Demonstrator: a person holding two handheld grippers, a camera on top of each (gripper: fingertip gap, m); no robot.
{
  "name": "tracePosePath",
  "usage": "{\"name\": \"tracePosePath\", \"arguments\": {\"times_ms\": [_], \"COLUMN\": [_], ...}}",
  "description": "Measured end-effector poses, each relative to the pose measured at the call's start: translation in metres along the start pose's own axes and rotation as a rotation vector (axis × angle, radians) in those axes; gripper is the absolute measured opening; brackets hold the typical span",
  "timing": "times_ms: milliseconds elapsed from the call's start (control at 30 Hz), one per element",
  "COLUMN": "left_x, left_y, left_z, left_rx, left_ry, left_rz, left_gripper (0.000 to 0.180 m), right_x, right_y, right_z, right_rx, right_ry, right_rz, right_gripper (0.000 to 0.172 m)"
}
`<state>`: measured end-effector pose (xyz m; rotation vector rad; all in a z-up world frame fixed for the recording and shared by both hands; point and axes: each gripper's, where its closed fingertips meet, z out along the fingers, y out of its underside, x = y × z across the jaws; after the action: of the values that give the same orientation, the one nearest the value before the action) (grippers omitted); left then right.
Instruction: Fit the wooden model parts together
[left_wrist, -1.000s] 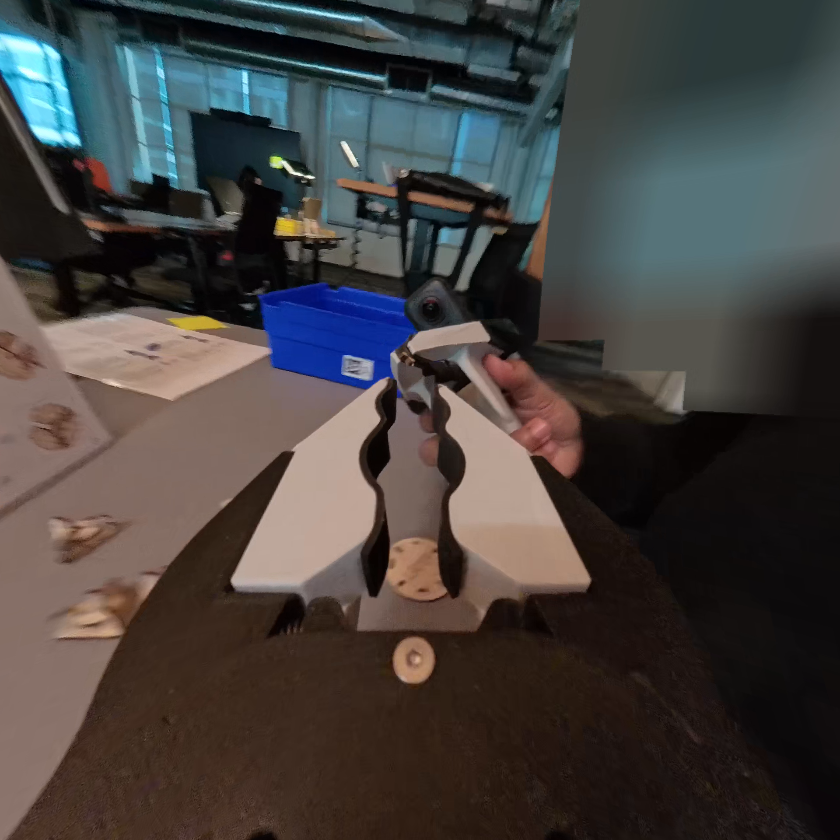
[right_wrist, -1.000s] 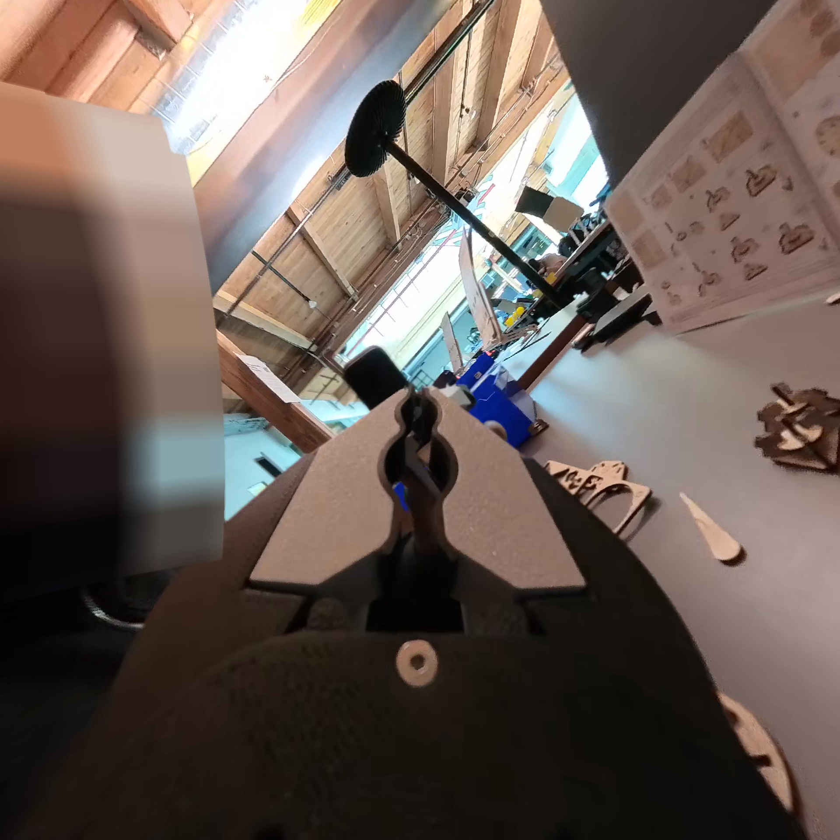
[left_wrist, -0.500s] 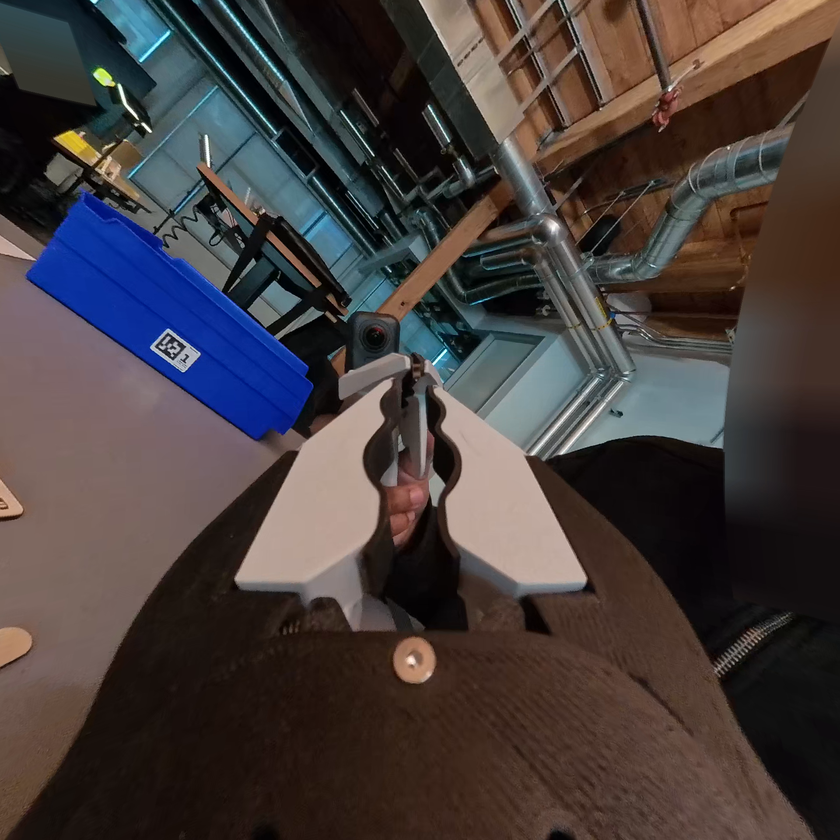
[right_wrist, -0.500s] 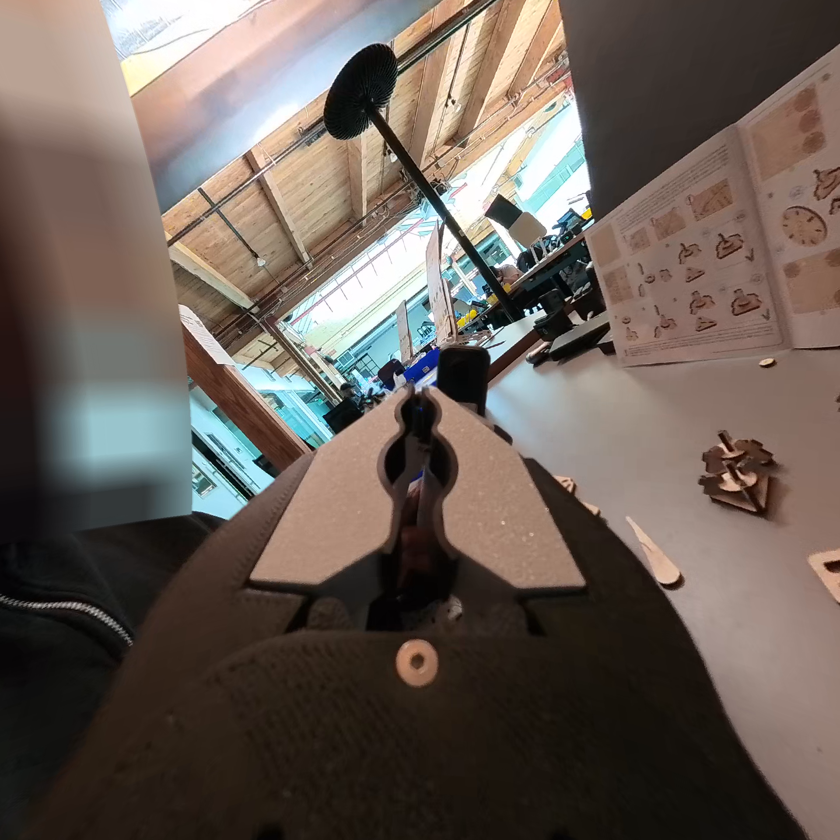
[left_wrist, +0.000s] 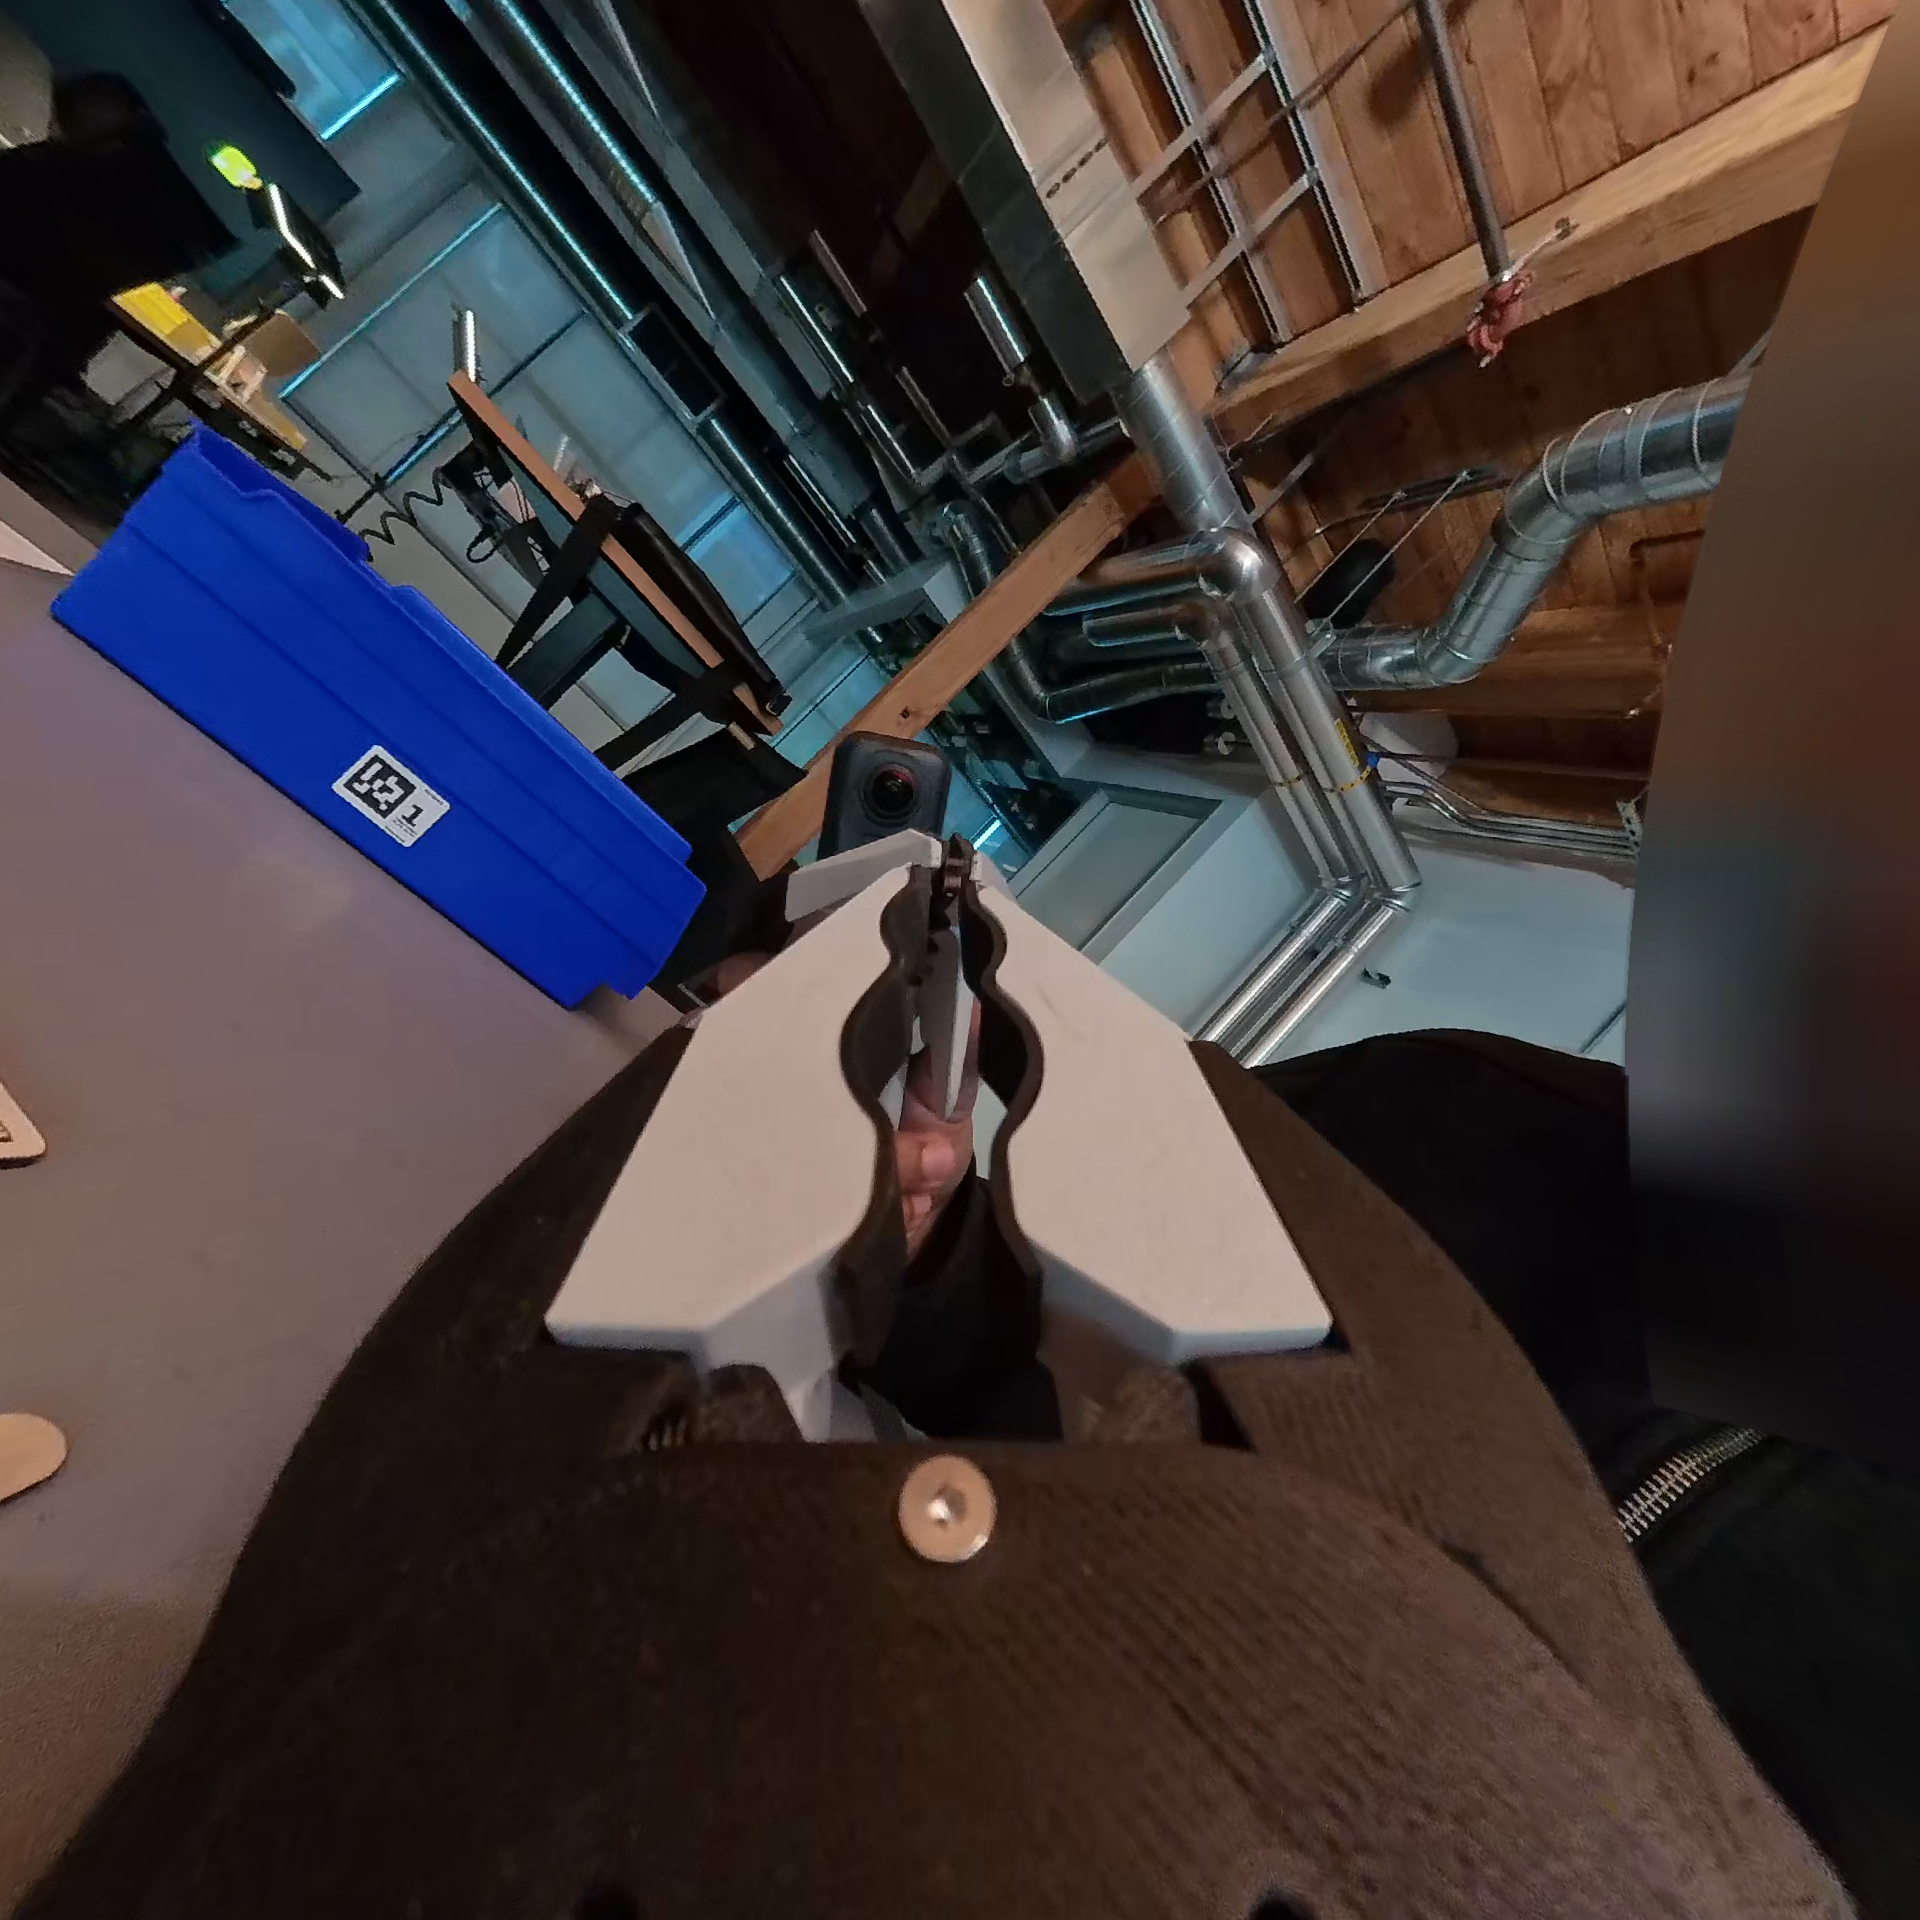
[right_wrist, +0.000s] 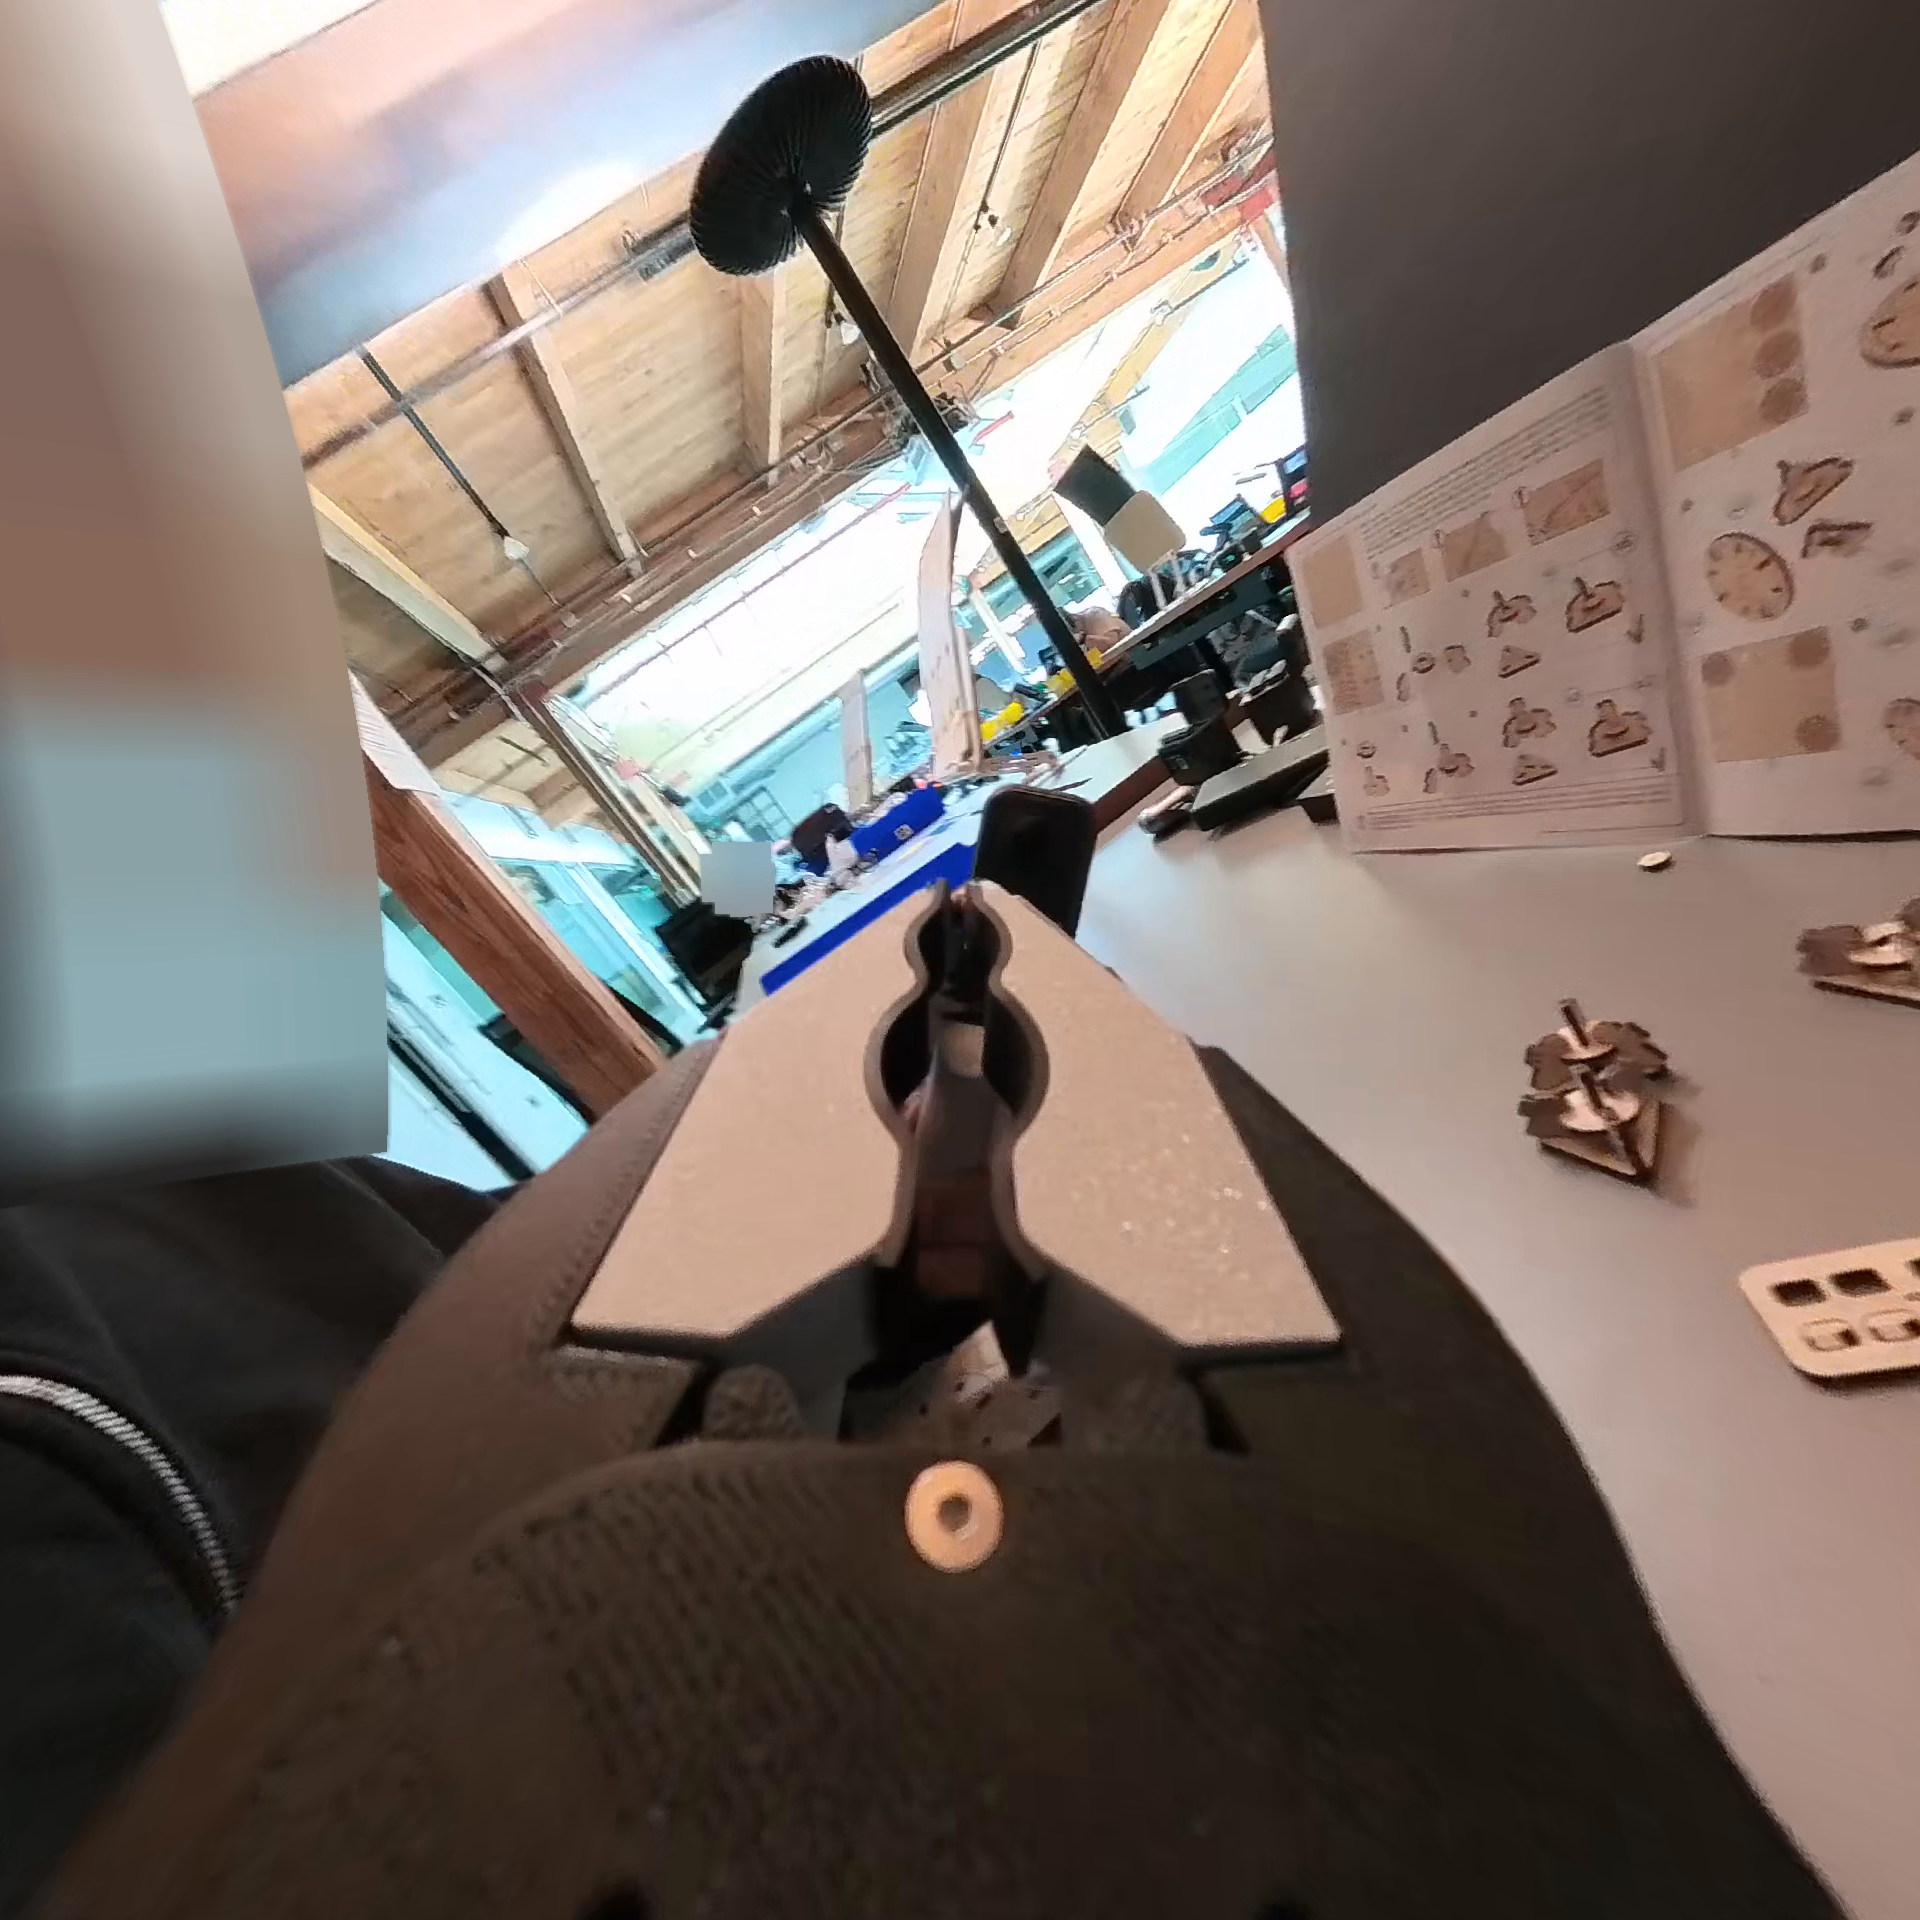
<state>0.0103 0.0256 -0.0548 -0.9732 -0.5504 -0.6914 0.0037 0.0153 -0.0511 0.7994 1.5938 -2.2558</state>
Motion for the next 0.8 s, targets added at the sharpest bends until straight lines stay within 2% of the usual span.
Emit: {"name": "tracePosePath", "arguments": {"times_ms": [300, 467, 533, 667, 800], "left_x": [-0.002, 0.000, -0.002, -0.006, -0.008], "left_y": [0.001, -0.002, -0.003, -0.004, -0.004], "left_z": [-0.001, -0.003, -0.005, -0.007, -0.009], "left_rx": [0.002, -0.009, -0.032, -0.141, -0.228], "left_ry": [0.014, -0.011, -0.055, -0.212, -0.342], "left_rz": [-0.045, 0.022, 0.102, 0.392, 0.645], "left_gripper": [0.000, 0.000, 0.000, 0.000, 0.000], "right_x": [0.004, 0.003, 0.007, 0.012, 0.010], "right_y": [0.002, -0.005, -0.011, -0.005, 0.006], "right_z": [0.000, -0.004, -0.008, -0.012, -0.011], "right_rx": [-0.037, -0.019, -0.001, -0.065, -0.120], "right_ry": [0.074, 0.077, 0.096, 0.098, 0.127], "right_rz": [-0.145, -0.142, -0.104, 0.023, -0.015], "right_gripper": [0.000, 0.014, 0.016, 0.019, 0.019]}}
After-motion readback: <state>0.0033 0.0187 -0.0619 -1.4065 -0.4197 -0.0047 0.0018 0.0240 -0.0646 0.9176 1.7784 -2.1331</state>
